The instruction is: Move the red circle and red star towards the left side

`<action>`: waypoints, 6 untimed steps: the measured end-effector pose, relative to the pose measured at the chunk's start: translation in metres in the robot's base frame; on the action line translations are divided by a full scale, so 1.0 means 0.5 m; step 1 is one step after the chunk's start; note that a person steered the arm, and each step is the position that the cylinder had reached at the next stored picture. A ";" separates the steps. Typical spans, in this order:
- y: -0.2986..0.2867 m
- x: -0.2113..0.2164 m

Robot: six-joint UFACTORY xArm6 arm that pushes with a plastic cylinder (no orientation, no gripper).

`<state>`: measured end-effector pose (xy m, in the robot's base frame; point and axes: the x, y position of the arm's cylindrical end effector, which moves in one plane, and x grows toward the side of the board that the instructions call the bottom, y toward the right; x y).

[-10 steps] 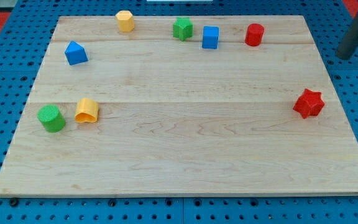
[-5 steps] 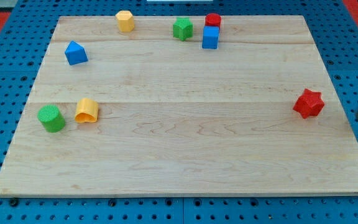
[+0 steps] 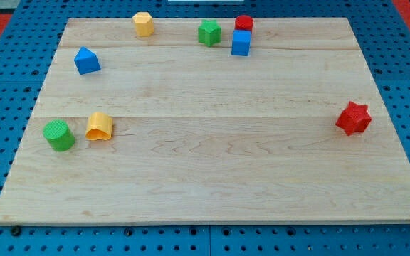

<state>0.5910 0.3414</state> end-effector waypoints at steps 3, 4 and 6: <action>-0.141 -0.293; -0.245 -0.176; -0.002 -0.036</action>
